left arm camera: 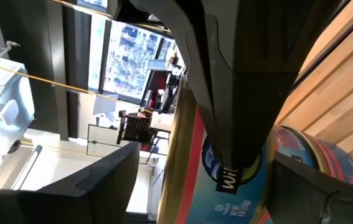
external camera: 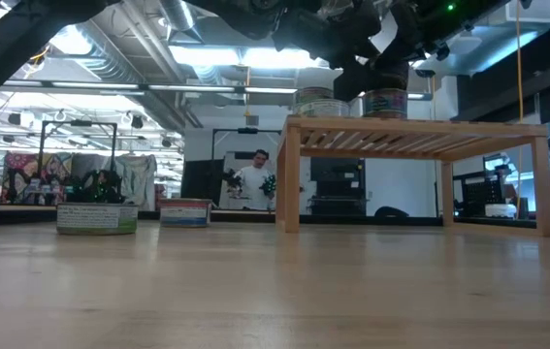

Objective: Stack canned seafood by type on shelf
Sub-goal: Stack the blue pink tuna can on top of the blue pink tuna cans on the shelf

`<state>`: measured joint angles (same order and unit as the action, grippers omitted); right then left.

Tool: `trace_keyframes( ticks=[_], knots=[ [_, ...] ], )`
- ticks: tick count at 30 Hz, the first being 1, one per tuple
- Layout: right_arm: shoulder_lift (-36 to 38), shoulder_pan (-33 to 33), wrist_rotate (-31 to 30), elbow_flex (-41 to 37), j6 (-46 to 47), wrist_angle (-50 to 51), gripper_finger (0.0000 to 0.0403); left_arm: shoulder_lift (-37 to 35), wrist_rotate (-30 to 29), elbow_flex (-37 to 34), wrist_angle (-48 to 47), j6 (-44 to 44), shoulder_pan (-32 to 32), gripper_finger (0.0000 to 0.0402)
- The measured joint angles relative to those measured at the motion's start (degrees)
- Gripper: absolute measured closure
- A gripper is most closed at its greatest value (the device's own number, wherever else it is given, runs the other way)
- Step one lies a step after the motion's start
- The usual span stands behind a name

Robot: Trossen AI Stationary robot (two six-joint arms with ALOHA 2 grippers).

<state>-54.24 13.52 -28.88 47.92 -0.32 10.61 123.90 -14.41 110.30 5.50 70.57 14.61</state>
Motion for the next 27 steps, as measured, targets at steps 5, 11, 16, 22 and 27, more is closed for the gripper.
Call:
trace_keyframes(
  ticks=[5,11,16,22,27],
  knots=[
    [0.0,0.0,0.0,0.0,0.0,0.0,0.0397,0.0,0.0,0.0,-0.2,-2.0,0.0,0.0104],
    [0.0,0.0,0.0,0.0,0.0,0.0,0.0397,0.0,-0.3,0.0,-0.3,-1.6,0.0,0.0105],
    [0.0,0.0,0.0,0.0,0.0,0.0,0.0397,0.0,-0.4,0.0,-0.2,1.1,0.0,0.0105],
    [0.0,0.0,0.0,0.0,0.0,0.0,0.0397,0.0,-0.4,0.0,-0.5,0.9,0.0,0.0106],
    [0.0,0.0,0.0,0.0,0.0,0.0,0.0397,0.0,-0.5,0.0,-0.5,0.9,-0.1,0.0105]
  ],
)
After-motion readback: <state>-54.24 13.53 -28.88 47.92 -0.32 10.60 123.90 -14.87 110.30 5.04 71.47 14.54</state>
